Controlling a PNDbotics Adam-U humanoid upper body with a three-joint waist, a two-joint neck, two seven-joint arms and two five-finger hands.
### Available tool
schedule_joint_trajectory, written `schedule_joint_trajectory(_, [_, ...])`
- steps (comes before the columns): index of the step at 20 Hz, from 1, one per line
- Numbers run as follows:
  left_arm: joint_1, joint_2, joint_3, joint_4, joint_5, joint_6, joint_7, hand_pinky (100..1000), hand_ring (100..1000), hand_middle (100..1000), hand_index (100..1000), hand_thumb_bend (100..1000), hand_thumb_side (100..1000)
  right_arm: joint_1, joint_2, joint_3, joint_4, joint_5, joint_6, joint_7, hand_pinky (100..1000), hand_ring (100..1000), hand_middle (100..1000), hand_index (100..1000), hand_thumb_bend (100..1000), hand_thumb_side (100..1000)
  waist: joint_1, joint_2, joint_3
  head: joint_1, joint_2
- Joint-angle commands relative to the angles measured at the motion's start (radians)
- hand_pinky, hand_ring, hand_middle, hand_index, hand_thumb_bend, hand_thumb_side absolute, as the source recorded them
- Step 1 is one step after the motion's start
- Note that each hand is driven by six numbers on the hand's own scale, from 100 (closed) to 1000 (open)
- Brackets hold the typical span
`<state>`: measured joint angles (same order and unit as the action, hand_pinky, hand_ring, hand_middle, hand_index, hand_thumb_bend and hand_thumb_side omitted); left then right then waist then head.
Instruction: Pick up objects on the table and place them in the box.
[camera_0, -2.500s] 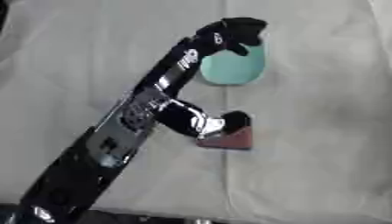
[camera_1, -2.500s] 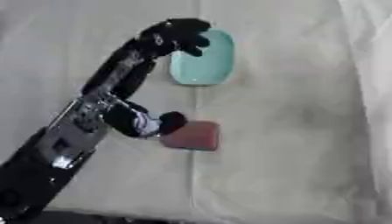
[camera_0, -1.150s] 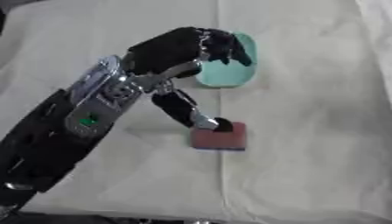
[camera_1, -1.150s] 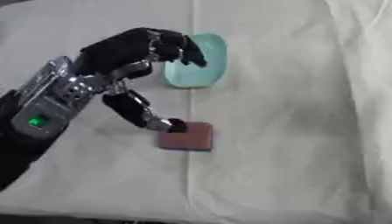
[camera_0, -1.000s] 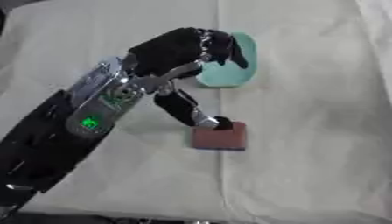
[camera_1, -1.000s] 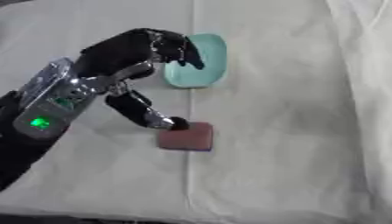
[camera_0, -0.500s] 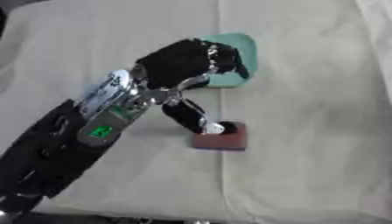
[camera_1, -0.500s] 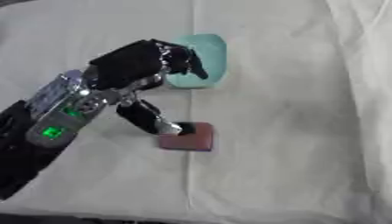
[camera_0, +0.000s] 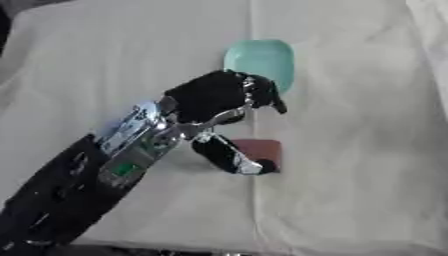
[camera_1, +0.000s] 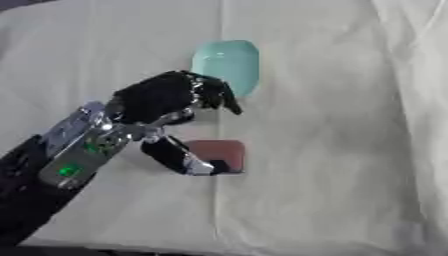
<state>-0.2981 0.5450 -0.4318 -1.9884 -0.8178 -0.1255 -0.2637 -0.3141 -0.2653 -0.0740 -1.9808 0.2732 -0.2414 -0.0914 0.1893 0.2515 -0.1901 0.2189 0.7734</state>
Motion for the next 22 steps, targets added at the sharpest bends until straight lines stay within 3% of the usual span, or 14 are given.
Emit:
schedule_joint_trajectory(1, [0.005, 0.012, -0.004, -0.012, -0.008, -0.002, -0.011, 453, 591, 662, 773, 454, 566, -0.004, -0.019, -0.001, -0.019, 0.0, 0.0, 0.006, 369, 592, 812, 803, 100, 502, -0.005, -0.023, 0.004, -0.013, -0.003])
schedule_joint_trajectory(5, [0.02, 0.017, -0.008, -0.012, -0.011, 0.001, -0.022, 453, 591, 661, 773, 452, 575, -0.005, -0.02, 0.0, -0.019, 0.001, 0.0, 0.007, 369, 591, 812, 804, 100, 502, -0.005, -0.022, 0.006, -0.015, -0.003])
schedule_joint_trajectory(13, [0.026, 0.02, -0.008, -0.012, -0.016, 0.009, -0.033, 453, 500, 660, 773, 450, 582, -0.005, -0.019, -0.002, -0.019, 0.0, 0.0, 0.007, 369, 591, 813, 804, 100, 501, -0.007, -0.017, 0.003, -0.014, -0.003])
schedule_joint_trajectory(22, [0.034, 0.031, -0.012, -0.012, -0.01, 0.037, -0.062, 454, 508, 658, 770, 442, 608, -0.008, -0.018, -0.003, -0.019, -0.002, -0.001, 0.008, 369, 592, 814, 805, 100, 500, -0.01, -0.01, -0.002, -0.012, -0.003])
